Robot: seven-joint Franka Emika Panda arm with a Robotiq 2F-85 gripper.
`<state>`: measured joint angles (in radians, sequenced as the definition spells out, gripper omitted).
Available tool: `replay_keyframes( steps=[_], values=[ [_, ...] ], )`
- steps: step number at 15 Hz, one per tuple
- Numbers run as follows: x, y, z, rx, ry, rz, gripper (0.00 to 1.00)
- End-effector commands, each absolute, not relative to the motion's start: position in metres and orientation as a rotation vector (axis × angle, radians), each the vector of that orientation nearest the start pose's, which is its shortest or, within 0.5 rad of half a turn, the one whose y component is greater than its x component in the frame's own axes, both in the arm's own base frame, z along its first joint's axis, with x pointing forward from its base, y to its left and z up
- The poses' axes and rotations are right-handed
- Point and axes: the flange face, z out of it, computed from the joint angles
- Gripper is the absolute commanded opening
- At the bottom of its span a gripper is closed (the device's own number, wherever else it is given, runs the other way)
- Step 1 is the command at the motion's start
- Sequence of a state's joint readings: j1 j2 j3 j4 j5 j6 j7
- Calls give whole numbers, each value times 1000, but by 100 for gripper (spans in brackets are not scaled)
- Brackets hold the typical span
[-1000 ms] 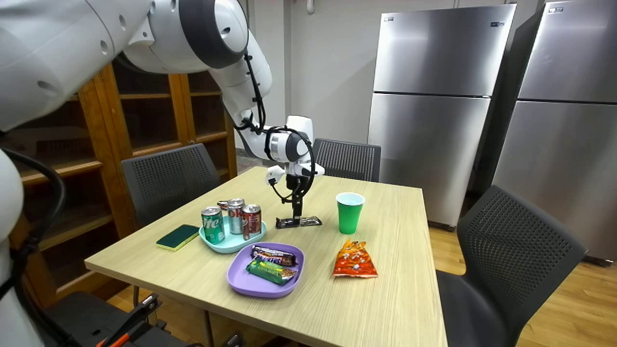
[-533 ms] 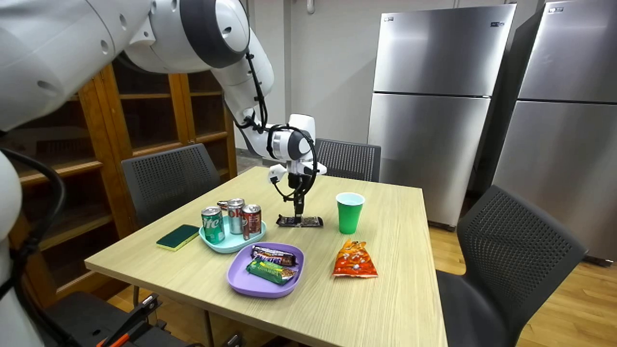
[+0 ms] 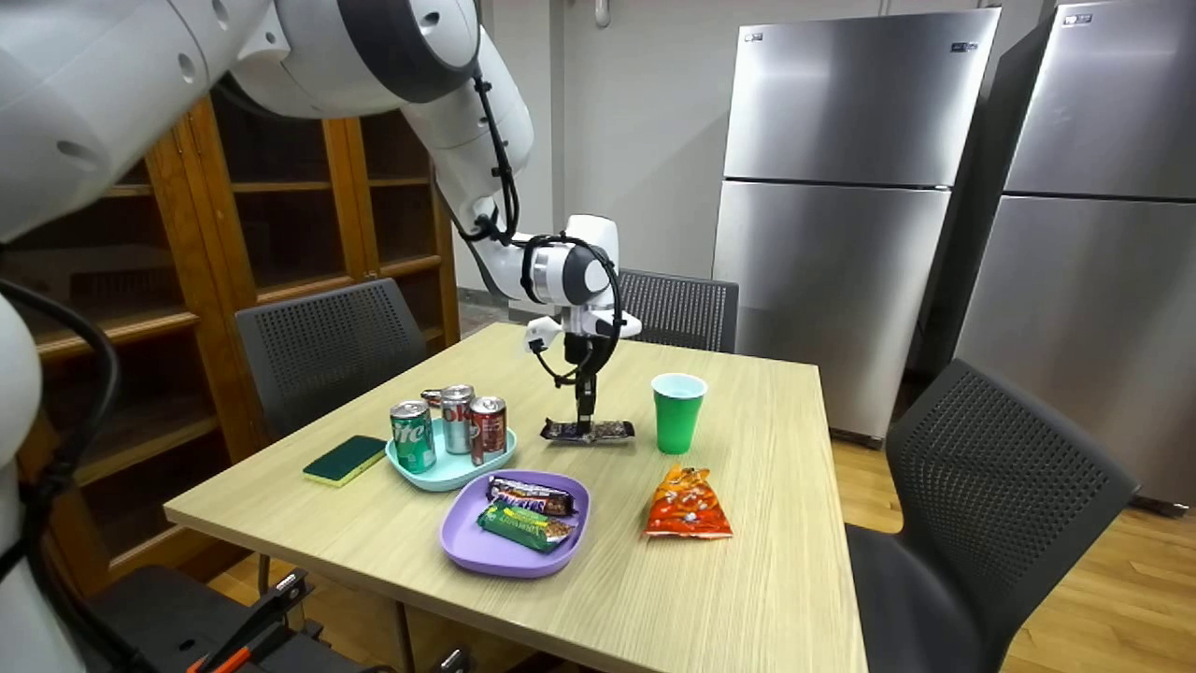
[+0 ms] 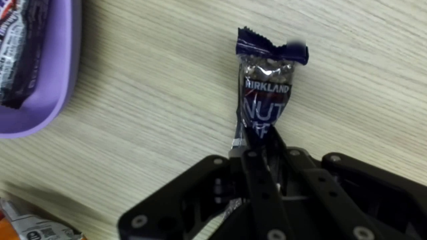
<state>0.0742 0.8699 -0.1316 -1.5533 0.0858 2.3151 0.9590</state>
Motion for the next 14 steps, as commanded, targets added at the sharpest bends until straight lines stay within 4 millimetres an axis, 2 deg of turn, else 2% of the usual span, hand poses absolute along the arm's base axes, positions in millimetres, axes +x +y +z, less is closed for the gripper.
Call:
replay_keyframes(
  steps=[1, 6, 14],
  values=[
    [661, -35, 156, -2815, 1559, 145, 3],
    [626, -42, 176, -2832, 1518, 163, 3],
    [551, -43, 190, -2837, 1486, 297, 3]
  ],
)
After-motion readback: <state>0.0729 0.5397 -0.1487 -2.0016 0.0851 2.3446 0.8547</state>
